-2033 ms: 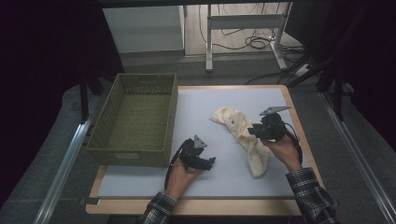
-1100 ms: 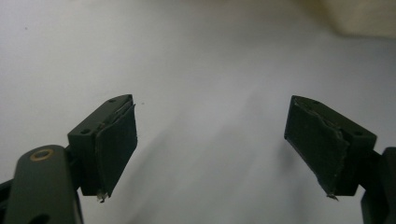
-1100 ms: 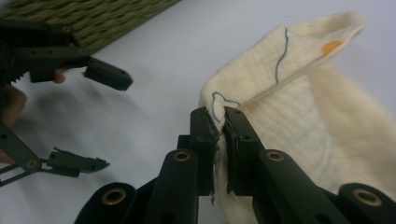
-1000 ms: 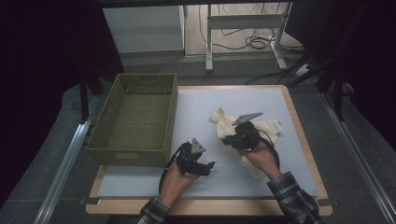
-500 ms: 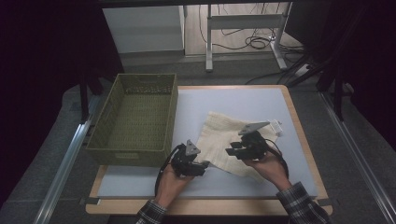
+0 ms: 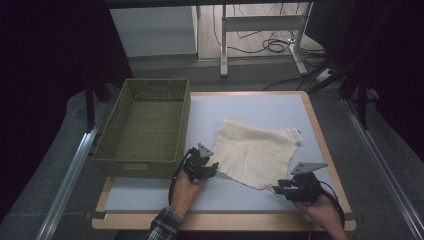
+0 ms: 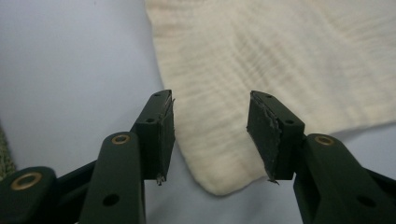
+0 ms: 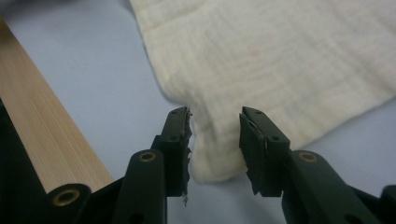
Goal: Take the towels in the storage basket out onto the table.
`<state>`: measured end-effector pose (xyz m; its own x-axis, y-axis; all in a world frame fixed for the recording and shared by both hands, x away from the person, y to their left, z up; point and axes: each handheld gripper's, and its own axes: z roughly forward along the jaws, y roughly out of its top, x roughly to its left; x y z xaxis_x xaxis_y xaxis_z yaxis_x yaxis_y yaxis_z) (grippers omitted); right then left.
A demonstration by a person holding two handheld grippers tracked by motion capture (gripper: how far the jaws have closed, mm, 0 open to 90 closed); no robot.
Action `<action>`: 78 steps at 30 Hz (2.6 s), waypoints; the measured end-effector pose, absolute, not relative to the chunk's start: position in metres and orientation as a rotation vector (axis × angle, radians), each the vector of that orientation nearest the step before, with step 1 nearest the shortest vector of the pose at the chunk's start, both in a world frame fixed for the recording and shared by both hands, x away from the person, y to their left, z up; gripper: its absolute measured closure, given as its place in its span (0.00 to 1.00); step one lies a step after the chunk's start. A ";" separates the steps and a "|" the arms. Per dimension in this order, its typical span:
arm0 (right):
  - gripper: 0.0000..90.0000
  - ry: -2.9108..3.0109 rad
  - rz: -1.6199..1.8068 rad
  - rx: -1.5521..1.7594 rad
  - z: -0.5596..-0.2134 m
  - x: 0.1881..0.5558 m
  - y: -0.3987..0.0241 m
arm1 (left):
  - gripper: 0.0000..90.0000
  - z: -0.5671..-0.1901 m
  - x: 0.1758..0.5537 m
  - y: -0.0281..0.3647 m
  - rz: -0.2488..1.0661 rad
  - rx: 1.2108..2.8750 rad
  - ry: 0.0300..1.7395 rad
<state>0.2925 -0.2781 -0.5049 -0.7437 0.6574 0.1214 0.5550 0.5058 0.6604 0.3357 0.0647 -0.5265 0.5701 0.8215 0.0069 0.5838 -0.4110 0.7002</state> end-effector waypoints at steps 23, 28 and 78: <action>0.96 2.514 1.039 1.008 -0.505 0.248 -0.314 | 0.96 -0.523 0.278 0.065 0.286 2.227 0.912; 0.95 2.519 1.069 1.055 -0.512 0.233 -0.325 | 0.93 -0.530 0.254 0.063 0.261 2.253 0.879; 0.83 2.208 0.988 1.336 -0.494 0.459 -0.345 | 0.72 -0.521 0.477 0.051 0.424 2.042 1.177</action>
